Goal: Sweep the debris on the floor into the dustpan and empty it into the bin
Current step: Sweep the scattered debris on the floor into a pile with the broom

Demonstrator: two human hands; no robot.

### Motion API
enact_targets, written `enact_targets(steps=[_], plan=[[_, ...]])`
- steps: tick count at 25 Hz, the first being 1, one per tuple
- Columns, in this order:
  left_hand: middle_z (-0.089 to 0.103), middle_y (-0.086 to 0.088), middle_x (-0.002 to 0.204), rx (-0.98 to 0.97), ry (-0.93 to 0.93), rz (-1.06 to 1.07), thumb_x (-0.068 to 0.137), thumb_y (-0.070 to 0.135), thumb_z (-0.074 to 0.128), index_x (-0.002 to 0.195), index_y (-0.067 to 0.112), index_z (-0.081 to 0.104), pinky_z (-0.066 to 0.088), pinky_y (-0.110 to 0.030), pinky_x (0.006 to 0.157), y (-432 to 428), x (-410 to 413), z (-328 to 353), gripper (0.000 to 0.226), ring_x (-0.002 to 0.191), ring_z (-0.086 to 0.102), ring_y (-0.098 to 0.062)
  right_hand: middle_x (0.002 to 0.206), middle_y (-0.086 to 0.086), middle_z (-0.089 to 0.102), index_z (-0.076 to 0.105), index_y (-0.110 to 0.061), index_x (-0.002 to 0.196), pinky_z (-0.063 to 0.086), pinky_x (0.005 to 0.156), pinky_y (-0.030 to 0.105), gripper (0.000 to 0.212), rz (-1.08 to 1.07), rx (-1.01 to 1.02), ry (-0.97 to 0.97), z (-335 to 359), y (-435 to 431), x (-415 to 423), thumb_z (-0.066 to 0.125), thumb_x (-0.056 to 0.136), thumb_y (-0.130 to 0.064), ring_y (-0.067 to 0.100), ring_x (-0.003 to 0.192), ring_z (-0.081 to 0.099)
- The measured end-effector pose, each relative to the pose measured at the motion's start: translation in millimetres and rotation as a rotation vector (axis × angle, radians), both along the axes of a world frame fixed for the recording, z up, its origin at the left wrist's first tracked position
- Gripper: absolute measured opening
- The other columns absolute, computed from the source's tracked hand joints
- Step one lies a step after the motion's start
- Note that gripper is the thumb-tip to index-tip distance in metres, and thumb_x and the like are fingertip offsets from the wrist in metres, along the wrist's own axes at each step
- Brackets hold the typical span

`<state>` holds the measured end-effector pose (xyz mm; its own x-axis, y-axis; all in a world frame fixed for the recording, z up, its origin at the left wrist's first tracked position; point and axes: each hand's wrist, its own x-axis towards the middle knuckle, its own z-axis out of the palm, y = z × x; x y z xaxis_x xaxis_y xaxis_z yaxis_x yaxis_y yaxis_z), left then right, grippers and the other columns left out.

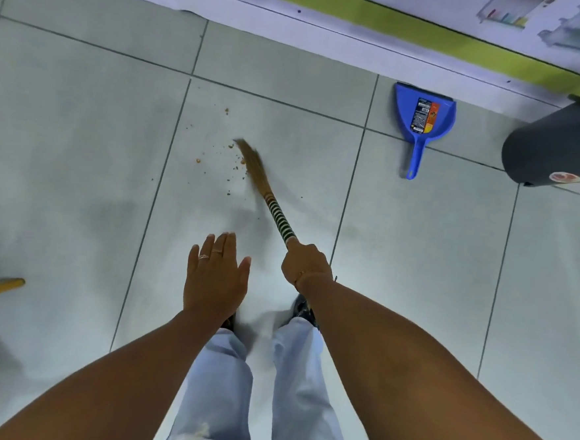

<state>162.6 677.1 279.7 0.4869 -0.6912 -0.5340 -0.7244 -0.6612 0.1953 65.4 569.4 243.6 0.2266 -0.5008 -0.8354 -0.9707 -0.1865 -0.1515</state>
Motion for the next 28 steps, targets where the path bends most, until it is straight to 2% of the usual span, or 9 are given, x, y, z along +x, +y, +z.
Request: enact_targets(steps=[3, 5, 8, 10, 13, 18, 28], plan=[[0.055, -0.023, 0.133, -0.01, 0.005, 0.022, 0.092, 0.032, 0.041, 0.132, -0.002, 0.044, 0.031, -0.053, 0.109, 20.1, 10.3, 7.7, 0.052, 0.13, 0.044, -0.038, 0.117, 0.021, 0.059, 0.033, -0.02, 0.143, 0.048, 0.087, 0.041, 0.046, -0.13, -0.04, -0.065, 11.8, 25.1, -7.1, 0.033, 0.097, -0.018, 0.039, 0.106, 0.059], [0.054, -0.021, 0.134, -0.011, 0.009, 0.018, 0.093, 0.031, 0.043, 0.133, -0.001, 0.043, 0.03, -0.052, 0.11, 27.1, 17.4, 11.1, 0.051, 0.132, 0.042, -0.036, 0.116, 0.023, 0.06, 0.033, -0.018, 0.142, 0.049, 0.086, 0.04, 0.044, -0.242, -0.064, -0.036, 16.9, 41.6, -14.4, 0.032, 0.098, -0.019, 0.039, 0.103, 0.06], [0.059, -0.021, 0.129, -0.023, 0.009, -0.003, 0.09, 0.038, 0.033, 0.129, -0.001, 0.047, 0.035, -0.053, 0.107, 34.2, 28.2, 11.8, 0.057, 0.128, 0.047, -0.037, 0.126, 0.021, 0.058, 0.04, -0.009, 0.139, 0.049, 0.096, 0.037, 0.041, -0.391, 0.041, 0.113, 20.9, 58.3, -19.3, 0.031, 0.1, -0.016, 0.035, 0.115, 0.057], [0.058, -0.021, 0.13, -0.035, 0.02, -0.037, 0.087, 0.042, 0.024, 0.129, -0.001, 0.047, 0.034, -0.052, 0.107, 39.0, 34.3, 8.3, 0.065, 0.127, 0.048, -0.036, 0.136, 0.018, 0.053, 0.045, 0.0, 0.136, 0.045, 0.102, 0.034, 0.039, -0.355, 0.158, 0.188, 14.7, 69.5, -11.7, 0.032, 0.101, -0.013, 0.031, 0.125, 0.051], [0.048, -0.019, 0.141, -0.019, 0.05, -0.023, 0.094, 0.038, 0.031, 0.137, 0.002, 0.038, 0.023, -0.048, 0.114, 48.0, 44.4, 0.3, 0.057, 0.136, 0.036, -0.033, 0.133, 0.017, 0.057, 0.052, 0.002, 0.129, 0.046, 0.095, 0.033, 0.038, -0.291, 0.174, 0.187, 0.9, 88.8, 13.5, 0.035, 0.099, -0.014, 0.03, 0.122, 0.055], [0.036, -0.014, 0.149, 0.006, 0.071, 0.011, 0.097, 0.033, 0.036, 0.142, 0.006, 0.027, 0.014, -0.044, 0.117, 66.9, 60.2, -4.9, 0.053, 0.143, 0.023, -0.029, 0.128, 0.015, 0.06, 0.054, 0.001, 0.126, 0.047, 0.094, 0.032, 0.035, -0.449, 0.2, 0.142, -9.6, 101.0, 61.0, 0.041, 0.097, -0.016, 0.03, 0.118, 0.058], [0.04, -0.015, 0.146, -0.01, 0.039, 0.044, 0.096, 0.032, 0.039, 0.14, 0.005, 0.031, 0.018, -0.046, 0.116, 79.1, 90.5, -2.1, 0.052, 0.14, 0.028, -0.031, 0.124, 0.014, 0.062, 0.054, -0.002, 0.124, 0.048, 0.091, 0.032, 0.035, -0.503, 0.171, 0.053, -18.7, 99.4, 114.6, 0.04, 0.097, -0.018, 0.029, 0.114, 0.061]])
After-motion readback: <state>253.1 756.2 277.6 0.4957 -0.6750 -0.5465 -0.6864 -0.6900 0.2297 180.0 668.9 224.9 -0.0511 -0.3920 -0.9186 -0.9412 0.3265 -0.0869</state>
